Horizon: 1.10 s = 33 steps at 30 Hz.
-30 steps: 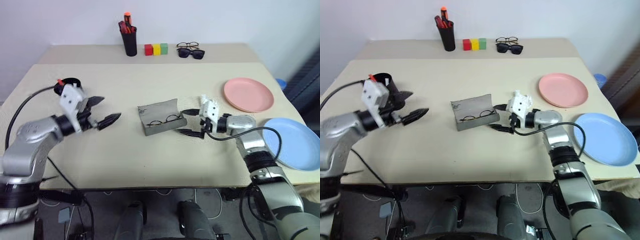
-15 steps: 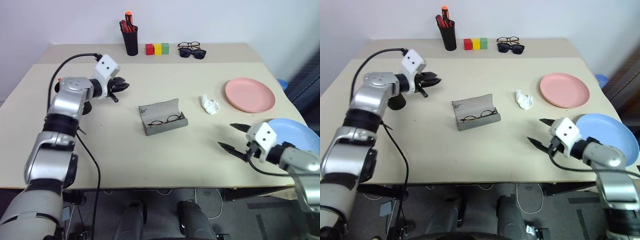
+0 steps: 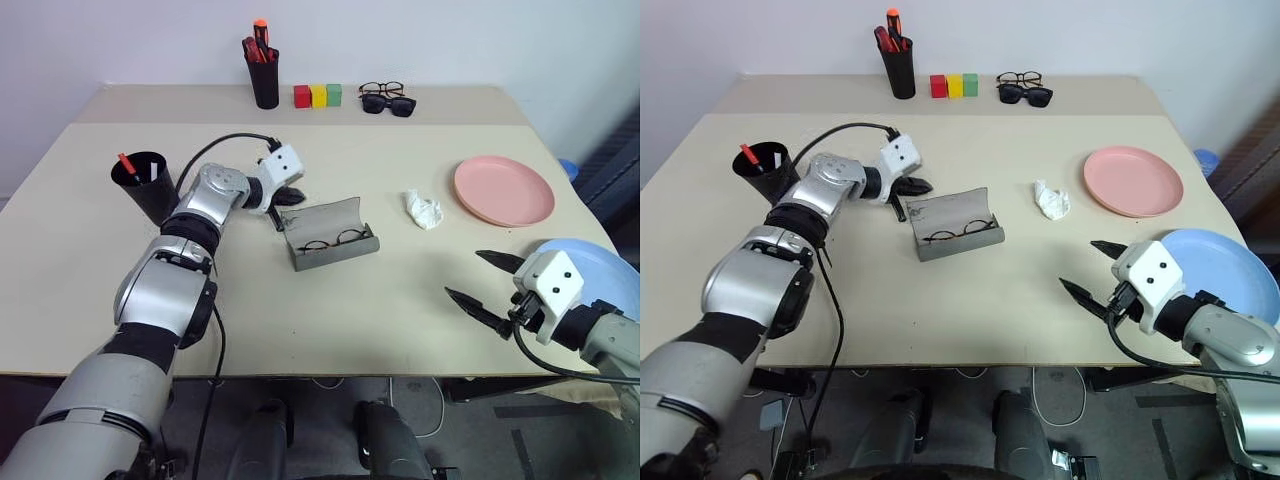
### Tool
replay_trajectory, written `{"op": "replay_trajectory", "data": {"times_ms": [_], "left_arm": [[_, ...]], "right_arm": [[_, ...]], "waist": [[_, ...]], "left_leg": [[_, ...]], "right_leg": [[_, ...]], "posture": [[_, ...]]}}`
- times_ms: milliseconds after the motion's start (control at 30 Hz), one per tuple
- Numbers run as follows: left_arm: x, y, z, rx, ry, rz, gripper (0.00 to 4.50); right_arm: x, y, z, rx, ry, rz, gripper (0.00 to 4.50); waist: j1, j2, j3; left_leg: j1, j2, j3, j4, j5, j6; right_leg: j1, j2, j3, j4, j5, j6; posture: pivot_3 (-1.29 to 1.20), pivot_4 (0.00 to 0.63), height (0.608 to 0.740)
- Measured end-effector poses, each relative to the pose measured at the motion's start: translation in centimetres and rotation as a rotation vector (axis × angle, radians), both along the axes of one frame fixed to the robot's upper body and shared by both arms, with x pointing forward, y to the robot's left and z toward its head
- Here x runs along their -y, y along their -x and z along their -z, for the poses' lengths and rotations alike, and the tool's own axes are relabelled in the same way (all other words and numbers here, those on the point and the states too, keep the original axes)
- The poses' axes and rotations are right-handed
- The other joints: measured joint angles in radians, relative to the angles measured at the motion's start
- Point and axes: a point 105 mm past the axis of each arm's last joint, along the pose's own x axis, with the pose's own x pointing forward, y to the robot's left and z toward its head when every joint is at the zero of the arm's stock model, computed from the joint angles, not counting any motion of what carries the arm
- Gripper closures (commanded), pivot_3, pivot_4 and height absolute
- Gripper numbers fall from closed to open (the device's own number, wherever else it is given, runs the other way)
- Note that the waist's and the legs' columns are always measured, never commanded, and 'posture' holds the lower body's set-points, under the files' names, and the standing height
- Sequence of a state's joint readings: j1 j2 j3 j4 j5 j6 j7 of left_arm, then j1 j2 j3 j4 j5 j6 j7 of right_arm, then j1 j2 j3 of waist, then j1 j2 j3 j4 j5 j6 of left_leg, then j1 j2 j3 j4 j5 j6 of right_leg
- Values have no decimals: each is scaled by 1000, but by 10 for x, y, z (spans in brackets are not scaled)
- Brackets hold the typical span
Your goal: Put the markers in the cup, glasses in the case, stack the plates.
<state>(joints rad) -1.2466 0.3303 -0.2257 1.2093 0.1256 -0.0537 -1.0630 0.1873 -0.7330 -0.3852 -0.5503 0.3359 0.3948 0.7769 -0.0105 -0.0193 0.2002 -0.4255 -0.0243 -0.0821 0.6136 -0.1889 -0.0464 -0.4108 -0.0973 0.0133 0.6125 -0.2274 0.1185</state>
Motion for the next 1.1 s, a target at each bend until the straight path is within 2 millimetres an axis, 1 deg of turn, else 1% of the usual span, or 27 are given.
{"op": "replay_trajectory", "data": {"times_ms": [67, 100, 167, 333, 433, 533, 567, 633, 700, 767, 800, 833, 867, 900, 933, 967, 1000, 1033, 1067, 1100], "left_arm": [[6, 12, 3, -41, -7, 100, 4471], [7, 18, 8, -61, -13, 143, 4471], [8, 27, 19, -104, -10, 182, 4471], [13, 48, 26, -135, 4, 263, 4471], [17, 55, 29, -121, 8, 273, 4471], [19, 54, 26, -93, 16, 257, 4471], [21, 55, 23, -98, 42, 255, 4471], [28, 59, 4, -88, 124, 271, 4471], [35, 69, -24, -49, 194, 328, 4471], [45, 83, -43, -20, 229, 405, 3950], [49, 91, -46, -29, 238, 441, 3663], [52, 98, -47, -45, 241, 471, 3251], [56, 107, -43, -77, 233, 511, 2735], [58, 111, -38, -104, 224, 530, 2323], [60, 115, -30, -134, 208, 540, 1752], [61, 117, -22, -167, 200, 540, 1313], [61, 118, -18, -186, 192, 539, 763], [61, 119, -17, -198, 189, 538, 337], [62, 121, -18, -198, 190, 543, 53], [63, 122, -20, -191, 194, 551, 53]], "right_arm": [[3, 0, 0, 1, 0, 12, 512], [4, 1, 0, 6, 0, 16, 512], [5, 1, 1, 15, -3, 20, 512], [17, -1, 13, -3, -31, 81, 512], [33, -7, 22, -7, -40, 171, 512], [48, -14, 28, 4, -37, 260, 512], [54, -16, 30, 4, -31, 290, 512], [67, -18, 37, -10, -19, 345, 512], [81, -18, 47, -38, -11, 408, 512], [93, -19, 54, -56, -4, 463, 512], [97, -21, 56, -58, 1, 485, 512], [101, -21, 57, -59, 6, 503, 512], [106, -22, 59, -64, 15, 527, 512], [109, -21, 61, -69, 20, 541, 512], [111, -21, 63, -73, 25, 553, 512], [113, -21, 64, -75, 28, 563, 512], [114, -21, 64, -76, 30, 569, 512], [114, -21, 65, -78, 29, 572, 512], [114, -21, 65, -81, 28, 576, 512], [114, -21, 65, -82, 27, 579, 512]], "waist": [[0, 0, 0], [0, 0, 0], [-1, 1, 0], [1, 1, -1], [2, 1, -1], [2, 1, -1], [2, 1, -1], [2, 1, -1], [0, 1, -1], [-1, 2, -2], [-1, 3, -2], [-3, 4, -3], [-5, 5, -3], [-5, 5, -3], [-5, 5, -3], [-5, 5, -3], [-5, 5, -3], [-5, 5, -3], [-4, 5, -3], [-3, 5, -3]], "left_leg": [[0, 0, 0, 0, 0, 0], [1, 0, 0, 0, 0, 0], [1, 0, 0, 0, 0, 0], [1, 0, 0, 1, 0, 0], [2, 0, -1, 1, 0, 0], [2, 0, -1, 2, 0, 0], [2, 0, -1, 2, 0, 0], [1, 0, -1, 2, 0, 0], [1, 0, -1, 1, 0, 0], [2, 0, -1, 1, 0, 0], [2, 0, -1, 1, 0, 0], [3, 0, 0, 1, 0, 0], [5, 0, 0, 1, 0, 0], [6, 0, 0, 0, 0, 0], [6, 0, 0, 0, 0, 0], [7, 0, 0, 1, 0, 0], [6, 0, 0, 1, 0, 0], [6, 0, 0, 1, 0, 0], [6, 0, 0, 1, 0, 0], [6, 0, 0, 1, 0, 0]], "right_leg": [[0, 0, 0, 0, 0, 0], [0, 0, 0, 0, 0, -1], [0, 0, 0, 1, 0, -1], [1, 0, 0, 1, 0, -1], [2, 0, 0, 1, 0, -1], [2, 0, 0, 1, 0, -1], [2, 0, 0, 1, 0, -1], [1, 0, 0, 1, 0, -1], [1, 0, 0, 1, 0, -1], [2, 0, 1, 2, 0, -1], [2, 0, 1, 2, 0, -1], [2, 0, 1, 2, 0, -1], [3, 0, 1, 2, 0, -2], [4, 0, 1, 3, 0, -2], [4, 0, 1, 3, 0, -2], [4, 0, 2, 3, 0, -2], [4, 0, 2, 3, 0, -2], [4, 0, 2, 3, 0, -2], [4, 0, 2, 3, 0, -2], [4, 0, 2, 3, 0, -2]], "posture": [[0, 150, 740], [0, 150, 740], [0, 150, 740], [0, 150, 740], [0, 150, 740], [0, 150, 740], [0, 150, 740], [0, 150, 740], [0, 150, 740], [0, 150, 740], [0, 150, 740], [0, 150, 740], [0, 150, 740], [0, 150, 740], [0, 150, 740], [0, 150, 740], [0, 150, 740], [0, 150, 740], [0, 150, 740], [0, 150, 740]]}}
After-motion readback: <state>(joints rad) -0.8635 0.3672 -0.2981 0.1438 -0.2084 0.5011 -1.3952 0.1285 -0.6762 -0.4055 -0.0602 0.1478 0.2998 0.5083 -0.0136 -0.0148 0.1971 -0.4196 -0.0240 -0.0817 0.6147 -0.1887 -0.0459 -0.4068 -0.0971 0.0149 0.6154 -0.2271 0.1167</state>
